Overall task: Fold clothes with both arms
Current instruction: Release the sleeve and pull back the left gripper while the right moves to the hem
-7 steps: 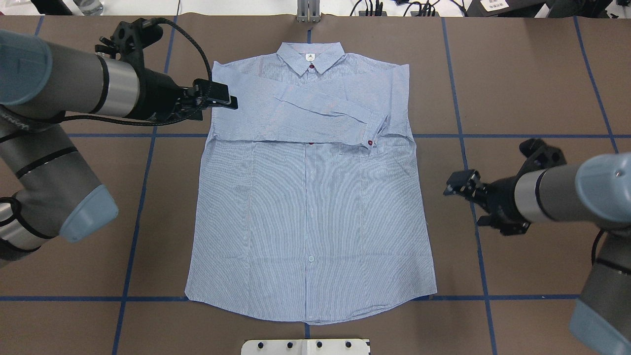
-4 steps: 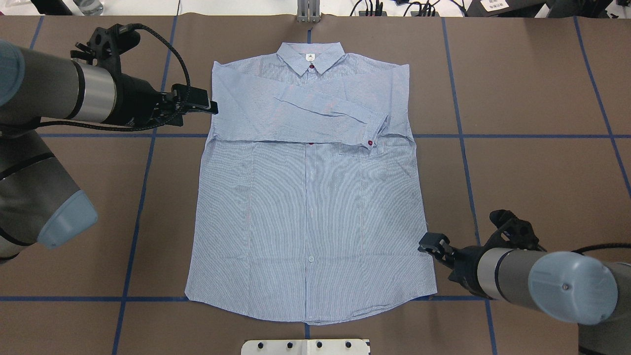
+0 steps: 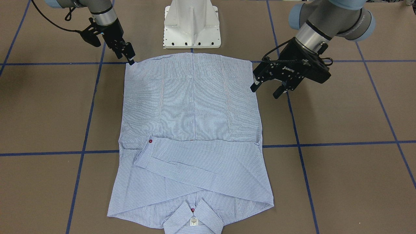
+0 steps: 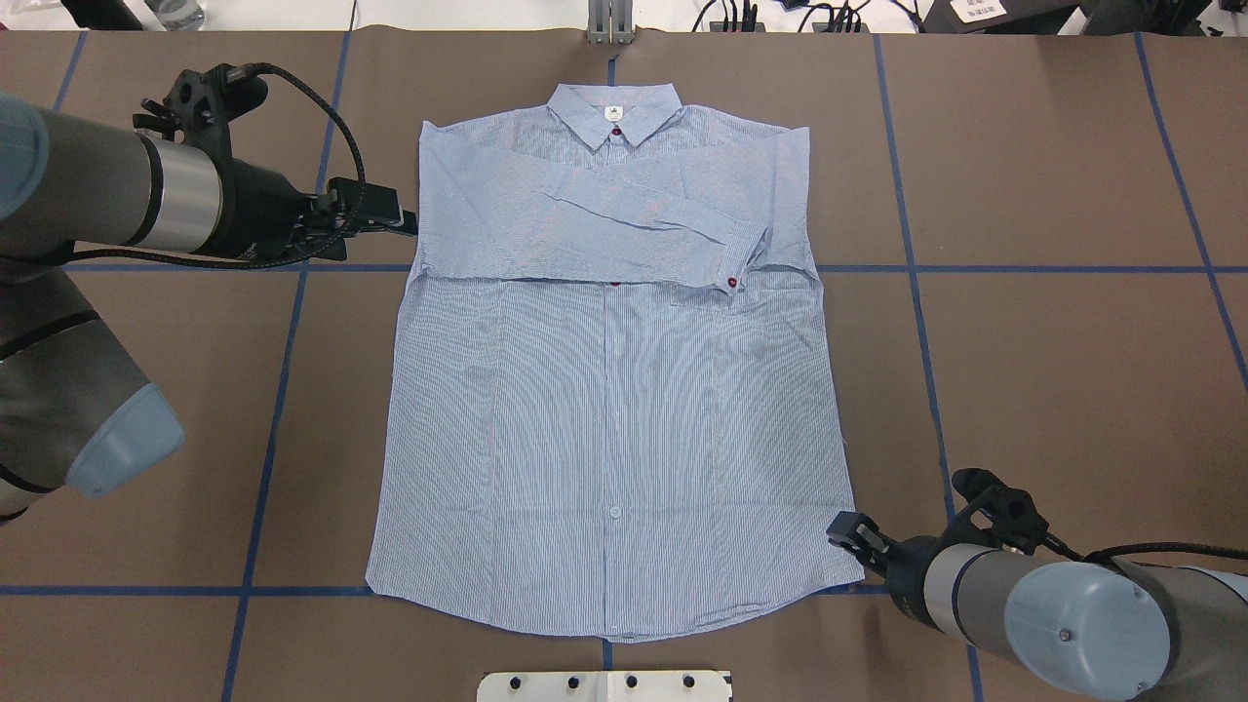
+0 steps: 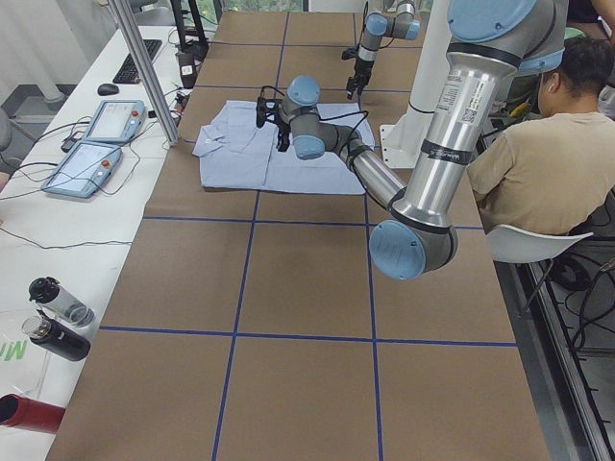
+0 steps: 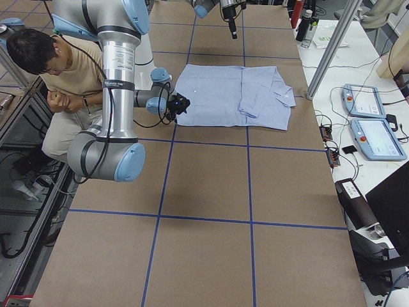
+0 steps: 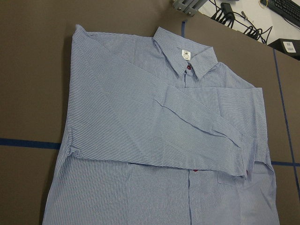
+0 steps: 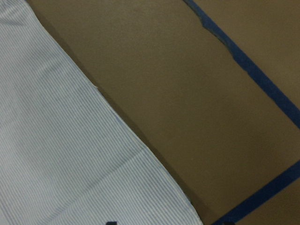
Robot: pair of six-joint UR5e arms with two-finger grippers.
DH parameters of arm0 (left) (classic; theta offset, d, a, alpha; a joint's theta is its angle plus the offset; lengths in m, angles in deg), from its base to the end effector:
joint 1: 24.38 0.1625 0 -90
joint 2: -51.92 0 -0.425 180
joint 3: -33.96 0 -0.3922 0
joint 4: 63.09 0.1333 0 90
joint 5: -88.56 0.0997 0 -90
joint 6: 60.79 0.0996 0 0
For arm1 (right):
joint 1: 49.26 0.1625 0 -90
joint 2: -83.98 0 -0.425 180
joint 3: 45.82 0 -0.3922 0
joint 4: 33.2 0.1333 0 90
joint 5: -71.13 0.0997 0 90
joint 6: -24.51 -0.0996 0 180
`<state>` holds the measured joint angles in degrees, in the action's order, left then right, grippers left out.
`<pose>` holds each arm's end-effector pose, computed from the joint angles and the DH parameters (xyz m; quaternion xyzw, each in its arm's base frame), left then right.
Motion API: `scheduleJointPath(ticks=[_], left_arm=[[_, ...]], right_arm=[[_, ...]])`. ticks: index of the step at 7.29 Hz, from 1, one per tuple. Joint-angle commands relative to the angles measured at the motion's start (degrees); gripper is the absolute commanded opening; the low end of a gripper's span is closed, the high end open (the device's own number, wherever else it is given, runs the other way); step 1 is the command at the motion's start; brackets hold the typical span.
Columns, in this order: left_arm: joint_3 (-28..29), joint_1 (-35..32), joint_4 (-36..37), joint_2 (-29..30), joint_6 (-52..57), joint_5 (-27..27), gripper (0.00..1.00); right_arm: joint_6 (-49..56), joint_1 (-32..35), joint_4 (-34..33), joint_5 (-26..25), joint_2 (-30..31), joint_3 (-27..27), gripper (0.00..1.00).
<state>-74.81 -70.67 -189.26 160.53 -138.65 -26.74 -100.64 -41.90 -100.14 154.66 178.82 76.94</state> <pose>0.3227 -0.4688 0.2571 0.1320 0.5955 -0.1042 0.7856 -0.4281 -0.2010 0.3872 -0.0537 -0.4293 0.3493 0.8311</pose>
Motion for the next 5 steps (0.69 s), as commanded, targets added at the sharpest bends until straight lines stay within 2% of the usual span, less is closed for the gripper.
scheduleJointPath(ticks=[1, 5], left_arm=[[0.4, 0.1, 0.0, -0.2, 0.0, 0.1, 0.99], [0.3, 0.1, 0.0, -0.1, 0.0, 0.1, 0.99]], right_arm=[[-0.5, -0.6, 0.1, -0.1, -0.6, -2.1, 0.80], [-0.5, -1.1, 0.0, 0.0, -1.2, -2.8, 0.72]])
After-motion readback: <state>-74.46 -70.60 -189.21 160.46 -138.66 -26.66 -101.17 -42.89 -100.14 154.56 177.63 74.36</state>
